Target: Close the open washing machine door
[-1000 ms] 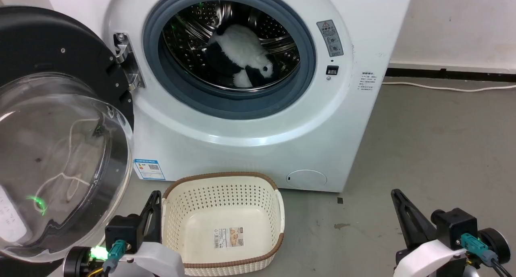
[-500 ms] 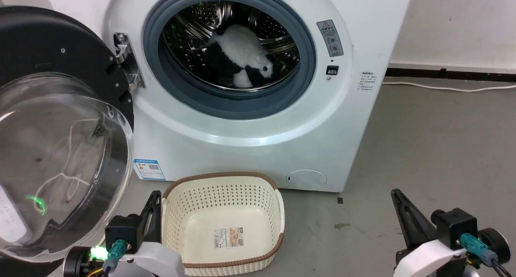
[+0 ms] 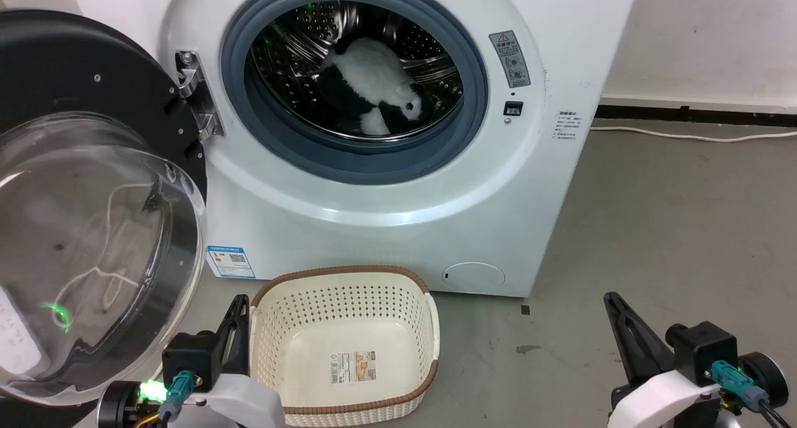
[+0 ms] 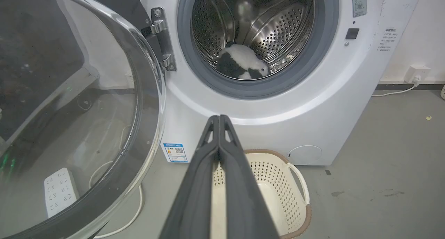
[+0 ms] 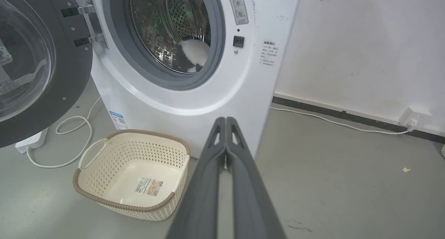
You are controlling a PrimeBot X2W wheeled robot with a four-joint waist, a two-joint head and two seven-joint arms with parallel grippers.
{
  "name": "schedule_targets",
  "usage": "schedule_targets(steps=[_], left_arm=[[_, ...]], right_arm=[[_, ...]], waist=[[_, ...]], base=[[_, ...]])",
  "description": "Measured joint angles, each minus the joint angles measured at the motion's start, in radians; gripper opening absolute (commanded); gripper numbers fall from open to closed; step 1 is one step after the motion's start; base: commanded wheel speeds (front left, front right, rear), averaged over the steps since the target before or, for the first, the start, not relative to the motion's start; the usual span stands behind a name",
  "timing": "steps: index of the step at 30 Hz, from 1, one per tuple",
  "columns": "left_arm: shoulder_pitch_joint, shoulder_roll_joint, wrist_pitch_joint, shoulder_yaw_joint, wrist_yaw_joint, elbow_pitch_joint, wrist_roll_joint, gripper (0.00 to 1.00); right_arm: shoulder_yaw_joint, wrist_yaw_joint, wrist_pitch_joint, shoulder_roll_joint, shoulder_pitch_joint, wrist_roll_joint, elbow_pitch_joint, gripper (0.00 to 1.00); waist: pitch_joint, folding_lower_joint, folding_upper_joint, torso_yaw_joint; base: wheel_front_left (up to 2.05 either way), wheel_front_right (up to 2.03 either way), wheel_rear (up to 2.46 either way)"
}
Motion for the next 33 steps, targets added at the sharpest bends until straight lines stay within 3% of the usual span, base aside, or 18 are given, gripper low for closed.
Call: schedule_targets(steps=[2, 3, 19, 33], left_arm=[[0.000, 0.000, 0.000, 0.000, 0.000, 0.000, 0.000, 0.00], [0.000, 0.000, 0.000, 0.000, 0.000, 0.000, 0.000, 1.00], [0.001, 0.001, -0.018, -0.012, 0.000, -0.001, 0.000, 1.00], [0.002, 0.010, -0.046, -0.025, 0.000, -0.008, 0.000, 1.00]], right_arm=[[0.000, 0.000, 0.000, 0.000, 0.000, 0.000, 0.000, 0.00], [0.000, 0.000, 0.000, 0.000, 0.000, 0.000, 0.000, 1.00], [-0.003, 0.000, -0.016, 0.000, 0.001, 0.006, 0.000, 1.00], [-0.012, 0.000, -0.046, 0.000, 0.004, 0.014, 0.005, 1.00]], waist=[[0.000, 0.0000, 0.0001, 0.000], [0.000, 0.0000, 0.0000, 0.000], [-0.002, 0.0000, 0.0000, 0.012], [-0.013, 0.0000, 0.0001, 0.083]], base=[[0.00, 0.00, 0.00], [0.00, 0.00, 0.00], [0.00, 0.00, 0.00], [0.00, 0.00, 0.00]])
